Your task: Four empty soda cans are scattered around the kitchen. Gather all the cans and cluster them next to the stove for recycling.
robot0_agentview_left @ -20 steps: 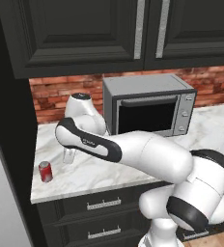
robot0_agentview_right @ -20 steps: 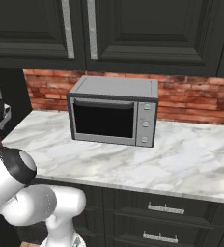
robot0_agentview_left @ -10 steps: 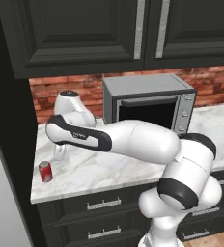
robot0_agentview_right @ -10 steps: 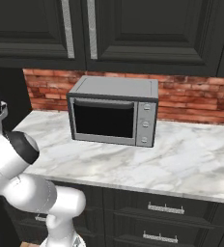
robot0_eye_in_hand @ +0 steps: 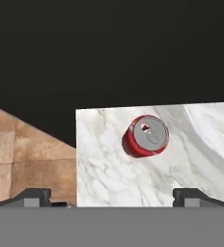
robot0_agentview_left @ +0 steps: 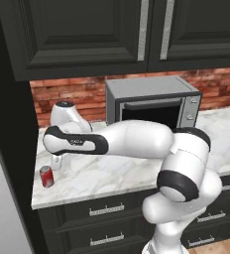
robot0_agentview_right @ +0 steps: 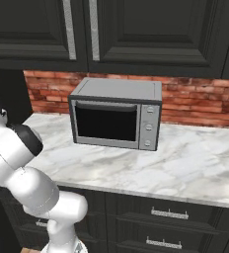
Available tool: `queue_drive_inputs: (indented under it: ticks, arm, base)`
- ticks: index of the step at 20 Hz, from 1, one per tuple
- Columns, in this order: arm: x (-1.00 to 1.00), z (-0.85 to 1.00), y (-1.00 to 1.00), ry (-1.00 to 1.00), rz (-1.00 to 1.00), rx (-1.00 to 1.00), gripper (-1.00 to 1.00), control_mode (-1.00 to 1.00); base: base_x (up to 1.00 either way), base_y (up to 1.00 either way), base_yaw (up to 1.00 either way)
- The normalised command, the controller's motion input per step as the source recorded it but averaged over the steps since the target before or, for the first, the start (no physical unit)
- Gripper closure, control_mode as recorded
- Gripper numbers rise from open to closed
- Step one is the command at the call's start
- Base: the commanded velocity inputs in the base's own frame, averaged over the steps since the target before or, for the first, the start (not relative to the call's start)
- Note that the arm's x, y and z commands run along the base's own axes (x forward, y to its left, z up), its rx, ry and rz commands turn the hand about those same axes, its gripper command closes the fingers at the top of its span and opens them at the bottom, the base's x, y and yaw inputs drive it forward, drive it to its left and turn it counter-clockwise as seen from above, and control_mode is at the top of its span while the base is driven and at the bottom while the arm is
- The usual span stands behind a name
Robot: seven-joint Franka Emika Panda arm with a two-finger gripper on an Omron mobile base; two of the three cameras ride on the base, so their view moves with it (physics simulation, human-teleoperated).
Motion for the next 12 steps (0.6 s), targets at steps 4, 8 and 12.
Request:
queue_drive_inputs:
  ticks: [4,8,12]
  arm:
    - [0.24,-0.22,0.09,0.00,0.00,0.00,-1.00,-1.00]
    - [0.26,-0.19,0.11,0.00,0.00,0.00,-1.00,-1.00]
    - [0.22,-0.18,0.27,0.00,0.00,0.00,-1.00,-1.00]
  base:
    - [0.00,0.00,0.00]
    - [0.00,0.00,0.00]
    - [0.00,0.00,0.00]
